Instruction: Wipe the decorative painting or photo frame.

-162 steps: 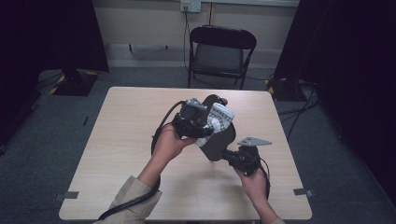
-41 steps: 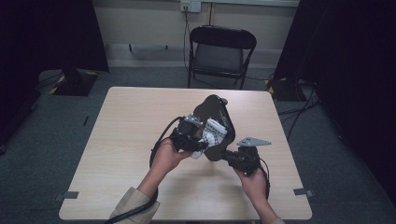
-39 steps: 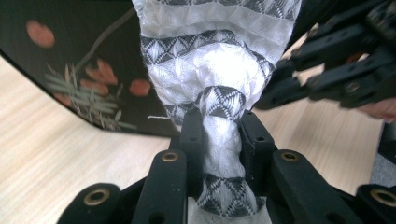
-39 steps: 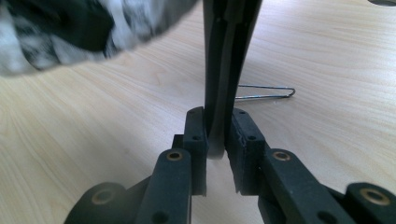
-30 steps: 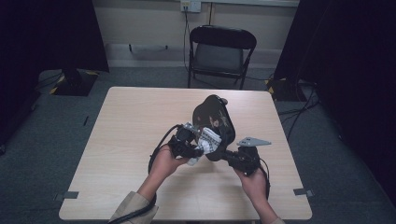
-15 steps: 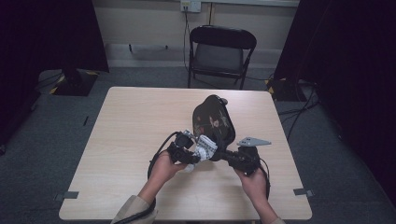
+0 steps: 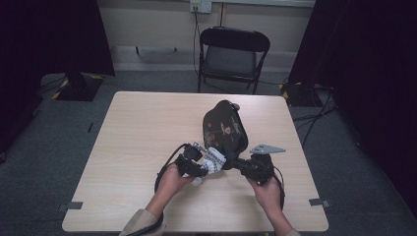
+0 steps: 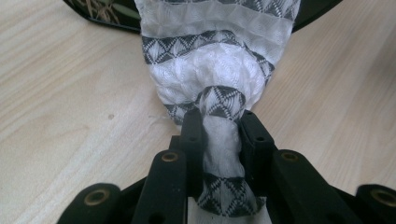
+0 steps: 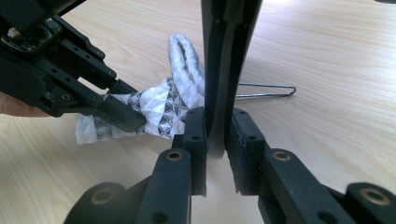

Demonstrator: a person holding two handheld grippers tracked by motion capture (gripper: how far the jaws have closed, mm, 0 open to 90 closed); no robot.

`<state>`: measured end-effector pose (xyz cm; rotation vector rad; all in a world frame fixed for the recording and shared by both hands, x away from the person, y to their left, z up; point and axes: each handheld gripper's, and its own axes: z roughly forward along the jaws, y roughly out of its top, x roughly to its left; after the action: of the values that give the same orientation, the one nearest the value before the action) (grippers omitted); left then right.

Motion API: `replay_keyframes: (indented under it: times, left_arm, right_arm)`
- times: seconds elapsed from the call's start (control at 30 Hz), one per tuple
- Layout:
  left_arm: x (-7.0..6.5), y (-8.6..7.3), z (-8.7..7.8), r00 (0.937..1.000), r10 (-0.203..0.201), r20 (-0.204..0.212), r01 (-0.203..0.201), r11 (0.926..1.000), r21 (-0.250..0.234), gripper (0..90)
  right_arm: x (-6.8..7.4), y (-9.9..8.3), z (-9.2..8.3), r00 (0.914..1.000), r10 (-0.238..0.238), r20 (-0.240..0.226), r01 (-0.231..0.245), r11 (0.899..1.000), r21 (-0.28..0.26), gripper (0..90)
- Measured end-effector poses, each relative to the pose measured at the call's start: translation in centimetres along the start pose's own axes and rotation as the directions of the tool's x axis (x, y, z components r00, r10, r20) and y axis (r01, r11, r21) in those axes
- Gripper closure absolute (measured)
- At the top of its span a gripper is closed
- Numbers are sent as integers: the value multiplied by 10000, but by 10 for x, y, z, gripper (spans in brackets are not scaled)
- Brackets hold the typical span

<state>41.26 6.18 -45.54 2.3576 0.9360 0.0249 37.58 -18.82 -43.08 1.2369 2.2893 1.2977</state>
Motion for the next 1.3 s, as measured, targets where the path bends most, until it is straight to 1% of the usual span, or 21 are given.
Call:
replay_keyframes:
  times: [0.13,0.17,0.27,0.37,0.43,0.53,0.63,0.73,0.8,0.97,1.0,1.03,1.07,1.1,1.2,1.3]
  left_arm:
    - [2,-5,2,10000,-75,-29,75,9999,144,745]
    - [2,-6,2,9999,-145,-38,146,9997,175,745]
    - [4,-9,2,9998,-162,-62,163,9996,237,745]
    - [4,-11,0,9998,-213,-17,213,9996,193,745]
    - [6,-12,-4,9996,-285,86,285,9996,19,745]
    - [6,-10,-14,9994,-321,122,324,9992,-241,744]
    - [5,-4,-27,9996,-270,95,275,9979,-588,743]
    - [3,3,-41,9997,-192,122,204,9948,-999,742]
    - [1,9,-51,9998,-149,103,160,9922,-1237,742]
    - [-5,26,-75,9998,172,68,-156,9826,-1853,742]
    - [-7,29,-79,9998,159,115,-132,9786,-2053,742]
    - [-9,32,-83,9996,252,109,-223,9756,-2183,742]
    - [-11,36,-88,9994,321,112,-288,9742,-2236,742]
    - [-13,39,-90,9993,353,101,-318,9701,-2405,742]
    - [-20,49,-99,9982,579,139,-520,9609,-2720,742]
    - [-28,58,-106,9963,844,186,-748,9501,-3027,742]
  right_arm:
    - [0,0,0,10000,-10,3,10,10000,-5,783]
    - [0,0,0,10000,-17,10,17,10000,-7,783]
    - [0,0,0,10000,-16,8,16,10000,6,783]
    - [1,-1,0,10000,-13,0,13,10000,8,769]
    - [1,-1,1,10000,-31,-15,31,10000,-4,757]
    - [2,-2,1,10000,-22,-6,22,10000,29,734]
    - [2,-2,3,10000,-79,52,79,9999,89,721]
    - [2,-3,3,10000,-55,55,55,9999,99,721]
    - [2,-2,3,10000,-25,68,25,10000,71,722]
    - [1,-3,2,10000,11,58,-12,9999,105,736]
    - [1,-3,2,10000,23,40,-24,9999,123,742]
    - [1,-3,1,10000,28,41,-28,9999,117,744]
    - [1,-3,1,10000,31,47,-32,9999,125,750]
    - [1,-3,1,10000,31,36,-31,9999,120,757]
    - [1,-2,1,10000,4,66,-5,9999,119,783]
    - [1,-3,0,10000,18,52,-18,9999,129,784]
